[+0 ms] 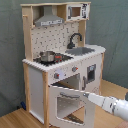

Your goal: Play with the kitchen

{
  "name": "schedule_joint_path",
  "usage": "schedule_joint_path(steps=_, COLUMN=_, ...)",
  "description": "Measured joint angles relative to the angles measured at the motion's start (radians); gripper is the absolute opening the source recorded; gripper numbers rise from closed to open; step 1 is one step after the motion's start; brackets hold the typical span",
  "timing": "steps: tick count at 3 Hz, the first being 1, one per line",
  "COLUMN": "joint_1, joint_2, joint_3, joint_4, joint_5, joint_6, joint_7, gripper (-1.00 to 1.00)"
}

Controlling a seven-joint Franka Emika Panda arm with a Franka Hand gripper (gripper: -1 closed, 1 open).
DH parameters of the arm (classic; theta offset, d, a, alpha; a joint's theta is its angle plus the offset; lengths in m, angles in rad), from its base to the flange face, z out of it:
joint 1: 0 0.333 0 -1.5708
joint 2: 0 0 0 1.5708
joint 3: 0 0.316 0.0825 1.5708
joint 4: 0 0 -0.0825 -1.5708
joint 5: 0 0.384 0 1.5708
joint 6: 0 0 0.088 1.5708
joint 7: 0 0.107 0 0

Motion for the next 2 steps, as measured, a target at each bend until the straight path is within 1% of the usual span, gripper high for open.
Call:
schedule_joint_path(steps=1, joint_1=-0.012, joint_2=0.0, joint_3=0.034, joint_4=0.002, joint_5=-0.01, joint_6=-0.004, joint_7=0.106, gripper=1.0)
schedule_joint_path(steps=2, joint_1=-0.016, joint_2=0.0, joint_3=0.074, joint_4=0.001, joint_5=-0.017, joint_6=-0.02, joint_7=0.218, gripper=1.0)
